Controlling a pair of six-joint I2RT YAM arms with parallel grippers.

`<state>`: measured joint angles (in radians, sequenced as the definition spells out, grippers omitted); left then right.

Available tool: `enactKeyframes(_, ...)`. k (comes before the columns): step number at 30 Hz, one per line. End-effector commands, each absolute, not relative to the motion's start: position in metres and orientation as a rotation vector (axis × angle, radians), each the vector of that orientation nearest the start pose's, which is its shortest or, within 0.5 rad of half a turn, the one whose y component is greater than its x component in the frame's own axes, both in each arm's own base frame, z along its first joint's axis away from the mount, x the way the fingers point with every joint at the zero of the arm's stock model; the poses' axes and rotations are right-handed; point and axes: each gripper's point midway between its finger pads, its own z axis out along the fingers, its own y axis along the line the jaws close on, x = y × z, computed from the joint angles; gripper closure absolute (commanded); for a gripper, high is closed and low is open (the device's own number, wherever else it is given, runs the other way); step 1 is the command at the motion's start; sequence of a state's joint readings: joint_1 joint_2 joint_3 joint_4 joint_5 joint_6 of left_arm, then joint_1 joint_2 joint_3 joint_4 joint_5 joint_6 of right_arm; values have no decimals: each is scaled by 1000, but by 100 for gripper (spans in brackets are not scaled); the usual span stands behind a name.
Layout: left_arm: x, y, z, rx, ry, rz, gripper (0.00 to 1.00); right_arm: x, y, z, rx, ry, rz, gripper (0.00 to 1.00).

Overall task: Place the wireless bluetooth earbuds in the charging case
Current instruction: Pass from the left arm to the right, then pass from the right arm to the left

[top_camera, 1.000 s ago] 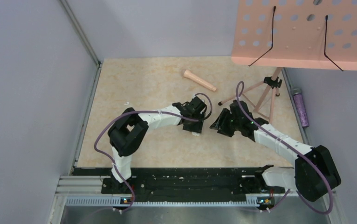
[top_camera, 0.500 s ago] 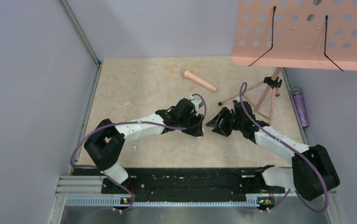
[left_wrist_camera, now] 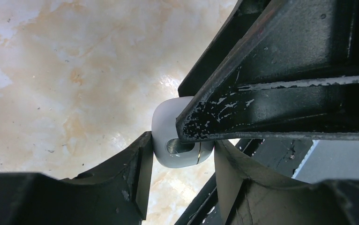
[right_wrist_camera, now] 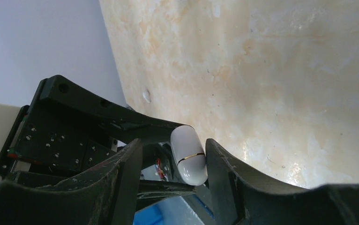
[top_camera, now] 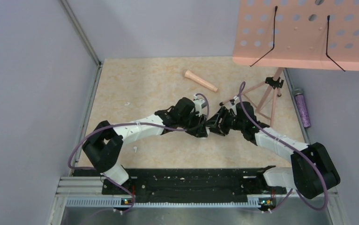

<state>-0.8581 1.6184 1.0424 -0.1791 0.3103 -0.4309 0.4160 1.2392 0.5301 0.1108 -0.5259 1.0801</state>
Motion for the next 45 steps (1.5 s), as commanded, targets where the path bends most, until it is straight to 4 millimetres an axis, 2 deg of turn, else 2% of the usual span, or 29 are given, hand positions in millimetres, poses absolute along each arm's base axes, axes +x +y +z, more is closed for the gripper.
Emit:
enactKeyframes(1,225,-366,135,720,2279,-1013,69,242,246,127,419,2366,1456,50)
enactKeyframes(9,229,-361,139,736,2255,-984,70,231,247,119,378,2422,1478,52)
enactKeyframes(12,230,-362,141,740,2251,-981,69,228,253,124,346,2418,1547,57)
enactKeyframes(18,231,-363,144,740,2244,-980,65,229,259,133,349,2382,1630,88)
enactKeyframes(20,232,-362,146,736,2240,-976,58,230,259,134,350,2376,1635,100)
enactKeyframes(24,234,-359,150,724,2237,-952,28,234,260,141,331,2348,1637,100)
enactKeyframes(26,235,-354,151,708,2253,-925,9,237,261,145,308,2333,1625,100)
enactKeyframes(27,235,-351,154,697,2261,-915,2,239,260,146,294,2327,1614,100)
enactKeyframes(28,235,-346,156,682,2275,-904,1,240,260,147,283,2326,1603,100)
enactKeyframes(32,238,-323,178,561,2277,-887,1,245,256,150,245,2317,1566,100)
enactKeyframes(36,254,-282,190,230,2275,-834,1,248,255,161,193,2264,1593,100)
enactKeyframes(38,252,-273,201,145,2235,-964,2,249,257,171,142,2215,1627,100)
enactKeyframes(40,244,-271,215,134,2199,-1157,4,248,259,181,79,2168,1665,100)
enactKeyframes(42,240,-268,225,93,2149,-1319,12,247,263,191,15,2121,1707,100)
enactKeyframes(45,235,-272,237,51,2022,-1508,17,245,266,204,-59,2066,1753,100)
